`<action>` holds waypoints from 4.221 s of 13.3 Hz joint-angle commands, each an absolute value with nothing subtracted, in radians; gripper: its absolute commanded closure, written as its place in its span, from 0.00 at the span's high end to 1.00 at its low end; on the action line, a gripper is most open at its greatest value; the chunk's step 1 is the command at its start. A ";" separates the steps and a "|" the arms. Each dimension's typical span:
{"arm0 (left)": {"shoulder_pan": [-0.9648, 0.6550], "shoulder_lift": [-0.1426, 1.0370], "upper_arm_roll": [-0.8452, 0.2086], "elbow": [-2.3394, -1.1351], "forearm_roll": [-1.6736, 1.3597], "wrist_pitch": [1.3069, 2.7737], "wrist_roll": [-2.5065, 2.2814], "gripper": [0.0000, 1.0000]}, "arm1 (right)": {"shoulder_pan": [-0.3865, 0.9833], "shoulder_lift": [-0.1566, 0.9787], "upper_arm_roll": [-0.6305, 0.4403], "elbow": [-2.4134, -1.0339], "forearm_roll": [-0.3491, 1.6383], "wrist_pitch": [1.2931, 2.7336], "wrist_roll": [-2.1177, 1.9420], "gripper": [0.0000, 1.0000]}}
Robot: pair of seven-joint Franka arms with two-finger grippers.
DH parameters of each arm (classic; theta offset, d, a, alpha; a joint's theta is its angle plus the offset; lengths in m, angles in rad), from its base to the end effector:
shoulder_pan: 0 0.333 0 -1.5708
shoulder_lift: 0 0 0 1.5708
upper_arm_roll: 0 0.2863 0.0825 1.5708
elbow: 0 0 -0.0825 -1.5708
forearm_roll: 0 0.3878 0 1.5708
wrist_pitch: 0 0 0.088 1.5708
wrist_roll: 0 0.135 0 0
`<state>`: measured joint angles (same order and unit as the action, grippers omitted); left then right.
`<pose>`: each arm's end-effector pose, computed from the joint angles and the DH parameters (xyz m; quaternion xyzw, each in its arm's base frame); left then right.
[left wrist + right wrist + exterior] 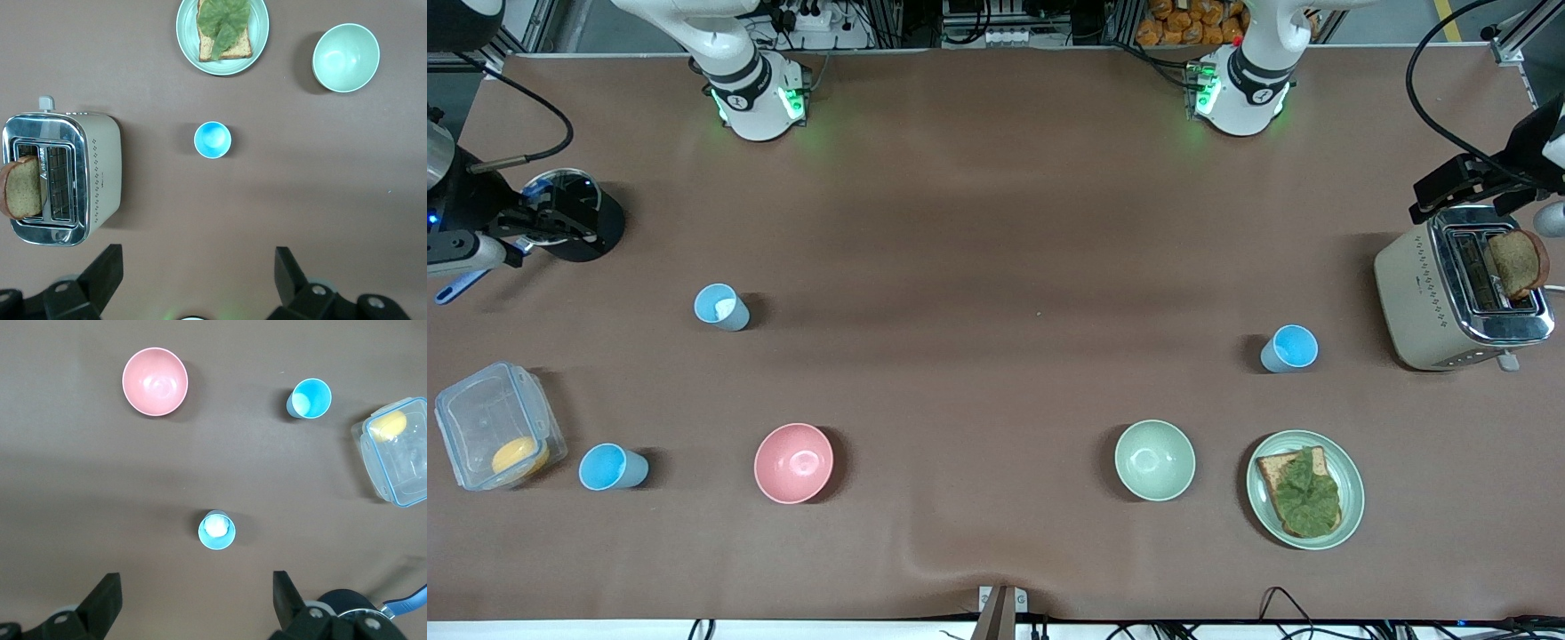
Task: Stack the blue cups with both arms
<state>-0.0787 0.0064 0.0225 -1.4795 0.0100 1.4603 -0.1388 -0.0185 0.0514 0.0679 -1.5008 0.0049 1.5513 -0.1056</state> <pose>0.5475 -0.0294 0.5967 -0.9990 -0.0418 0.0122 0.0063 0.5705 0.0280 0.5694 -0.9970 -0.0774 0.0003 0.0042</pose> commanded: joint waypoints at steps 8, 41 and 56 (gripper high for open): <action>-0.074 0.044 0.026 -1.477 0.038 1.436 -0.116 1.00 | -0.025 0.048 0.071 -1.491 0.020 1.532 -0.098 1.00; -0.011 0.413 0.026 -2.022 0.051 2.293 -0.115 1.00 | -0.025 0.084 0.069 -2.067 0.015 2.104 -0.098 1.00; -0.009 0.390 0.025 -2.010 0.035 2.292 -0.097 0.00 | -0.149 0.179 0.067 -2.223 0.002 2.341 -0.256 1.00</action>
<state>-0.0175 0.4165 0.0283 -2.0052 0.0294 2.2924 -0.1195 -0.1245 0.1826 0.0537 -2.1813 0.0056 2.2931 -0.2446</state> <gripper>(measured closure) 0.956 0.000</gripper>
